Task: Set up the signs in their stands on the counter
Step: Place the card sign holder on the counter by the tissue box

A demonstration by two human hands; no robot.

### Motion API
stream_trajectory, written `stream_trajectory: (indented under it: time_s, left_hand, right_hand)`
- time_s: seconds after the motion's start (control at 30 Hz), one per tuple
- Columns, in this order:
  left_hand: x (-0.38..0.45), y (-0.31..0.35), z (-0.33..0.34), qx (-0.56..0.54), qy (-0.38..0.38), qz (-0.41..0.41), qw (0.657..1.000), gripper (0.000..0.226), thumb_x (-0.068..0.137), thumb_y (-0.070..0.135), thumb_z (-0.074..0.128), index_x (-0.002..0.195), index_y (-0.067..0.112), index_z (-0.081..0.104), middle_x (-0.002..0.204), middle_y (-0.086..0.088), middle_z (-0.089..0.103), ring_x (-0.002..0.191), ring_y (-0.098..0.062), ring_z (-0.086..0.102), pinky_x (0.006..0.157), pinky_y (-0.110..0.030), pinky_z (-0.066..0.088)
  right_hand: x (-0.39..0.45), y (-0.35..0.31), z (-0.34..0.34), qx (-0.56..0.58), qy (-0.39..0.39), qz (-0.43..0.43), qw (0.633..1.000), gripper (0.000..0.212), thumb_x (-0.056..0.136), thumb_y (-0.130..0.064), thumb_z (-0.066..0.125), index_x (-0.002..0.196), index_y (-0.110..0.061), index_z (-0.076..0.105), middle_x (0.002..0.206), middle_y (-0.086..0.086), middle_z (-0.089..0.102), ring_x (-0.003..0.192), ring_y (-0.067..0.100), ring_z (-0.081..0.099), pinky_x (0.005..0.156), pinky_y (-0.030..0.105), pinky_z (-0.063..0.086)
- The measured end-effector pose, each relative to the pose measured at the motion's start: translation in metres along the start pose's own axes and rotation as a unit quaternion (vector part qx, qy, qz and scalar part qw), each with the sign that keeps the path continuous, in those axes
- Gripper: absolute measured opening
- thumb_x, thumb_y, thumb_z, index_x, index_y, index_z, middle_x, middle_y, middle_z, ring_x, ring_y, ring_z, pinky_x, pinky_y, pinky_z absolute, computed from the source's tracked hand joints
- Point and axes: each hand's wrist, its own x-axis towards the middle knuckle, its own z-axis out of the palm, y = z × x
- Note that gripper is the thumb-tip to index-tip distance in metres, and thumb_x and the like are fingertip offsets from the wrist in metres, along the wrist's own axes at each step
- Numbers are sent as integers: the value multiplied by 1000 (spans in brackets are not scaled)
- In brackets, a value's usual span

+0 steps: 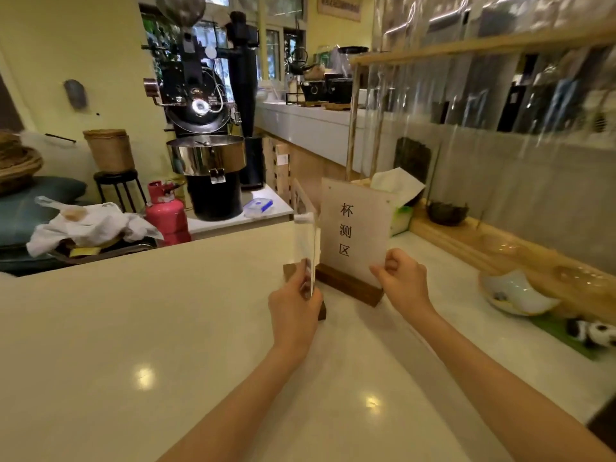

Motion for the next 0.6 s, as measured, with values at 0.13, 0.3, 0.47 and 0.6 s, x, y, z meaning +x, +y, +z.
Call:
stream_trajectory:
  time_s: [0.13,0.3,0.47,0.6]
  left_hand:
    - [4,9,47,-35,-18,-9,999,41,78,12,61,118,21,56,90,-2,71,79,-15,66,81,-33,55]
    - [8,30,102,-80,-25,-28,996,46,77,7,62,121,16,53,100,-1,67,87,-19,64,88,-34,53]
    - [11,45,152,-83,-47,-24,995,47,77,8,62,122,17,52,110,-12,66,93,-20,64,85,-23,52]
    - [15,52,183,-69,-46,-18,996,47,77,10,64,122,11,52,112,-12,66,93,-19,63,86,-26,52]
  right_hand:
    - [16,20,-27,-27,42,23,998,17,77,-11,68,73,1,56,73,24,66,65,29,58,60,34,46]
    - [41,39,-51,-32,70,88,993,9,78,-11,68,82,-4,64,80,16,69,74,28,63,60,30,46]
    - [63,52,-71,-45,95,114,988,15,79,-7,66,93,-3,67,90,15,71,78,25,63,48,18,34]
    - [78,64,-81,-80,105,153,979,8,79,-12,67,85,-7,67,79,12,67,77,23,64,59,26,42]
